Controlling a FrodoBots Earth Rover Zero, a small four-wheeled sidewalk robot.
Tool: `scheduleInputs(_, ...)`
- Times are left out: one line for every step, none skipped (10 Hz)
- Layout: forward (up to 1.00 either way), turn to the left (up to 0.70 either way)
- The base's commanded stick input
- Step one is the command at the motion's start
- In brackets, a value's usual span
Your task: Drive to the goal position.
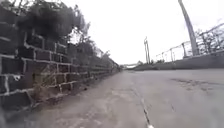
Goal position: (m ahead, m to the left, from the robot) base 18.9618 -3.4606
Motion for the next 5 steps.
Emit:
scheduleInputs(0.7, 0.0)
scheduleInputs(0.7, 0.0)
scheduleInputs(0.7, 0.0)
scheduleInputs(0.7, 0.0)
scheduleInputs(0.7, 0.0)
